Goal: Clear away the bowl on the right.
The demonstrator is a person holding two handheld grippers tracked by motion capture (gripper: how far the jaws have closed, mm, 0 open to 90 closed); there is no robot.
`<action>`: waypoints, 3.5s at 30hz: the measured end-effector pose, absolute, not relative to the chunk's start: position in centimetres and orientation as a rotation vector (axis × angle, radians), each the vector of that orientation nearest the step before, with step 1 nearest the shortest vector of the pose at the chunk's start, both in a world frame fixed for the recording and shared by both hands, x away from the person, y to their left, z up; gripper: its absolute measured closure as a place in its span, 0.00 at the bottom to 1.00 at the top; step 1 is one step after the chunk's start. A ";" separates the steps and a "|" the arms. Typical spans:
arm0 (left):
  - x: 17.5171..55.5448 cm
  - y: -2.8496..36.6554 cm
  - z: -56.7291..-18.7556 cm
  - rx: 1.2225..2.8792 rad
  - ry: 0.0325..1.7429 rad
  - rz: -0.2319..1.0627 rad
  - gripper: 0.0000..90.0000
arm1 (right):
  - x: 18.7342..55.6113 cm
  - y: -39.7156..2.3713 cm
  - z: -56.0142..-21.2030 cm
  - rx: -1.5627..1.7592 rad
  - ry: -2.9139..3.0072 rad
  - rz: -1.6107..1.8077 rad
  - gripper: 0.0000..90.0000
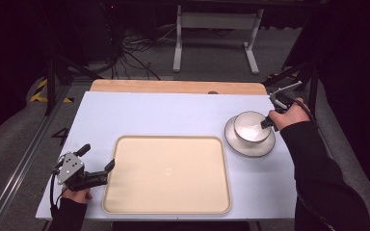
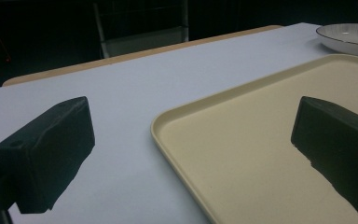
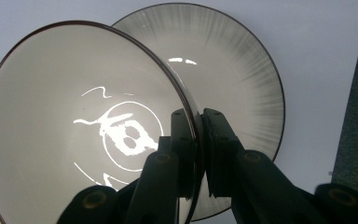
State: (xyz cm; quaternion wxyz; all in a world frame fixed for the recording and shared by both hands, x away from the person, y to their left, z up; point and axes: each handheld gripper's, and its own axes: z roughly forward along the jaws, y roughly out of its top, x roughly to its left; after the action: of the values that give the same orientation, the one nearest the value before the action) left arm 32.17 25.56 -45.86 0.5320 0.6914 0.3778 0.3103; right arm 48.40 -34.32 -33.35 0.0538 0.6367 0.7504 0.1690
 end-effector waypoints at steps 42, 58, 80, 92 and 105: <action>32.2 25.6 -45.8 1.624 0.907 0.732 0.00 | 46.8 -21.6 -31.5 1.720 2.593 0.652 0.92; 32.2 25.8 -45.7 1.604 0.909 0.715 0.00 | 46.2 -16.8 -32.0 1.625 2.713 0.710 0.92; 32.1 26.2 -45.5 1.566 0.900 0.693 0.00 | 45.5 -11.3 -32.3 1.522 2.835 0.744 0.90; 32.2 26.0 -45.6 1.582 0.912 0.717 0.00 | 45.3 -9.5 -34.2 1.502 2.880 0.706 0.90; 32.2 26.1 -45.6 1.583 0.917 0.715 0.00 | 45.2 -9.1 -36.7 1.514 2.911 0.673 0.89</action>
State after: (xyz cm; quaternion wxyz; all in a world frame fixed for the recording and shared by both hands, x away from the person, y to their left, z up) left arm 32.23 26.13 -45.65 0.5552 0.6703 0.3884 0.3027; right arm 45.20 -9.08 -36.69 -0.1039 0.4494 0.8645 0.1999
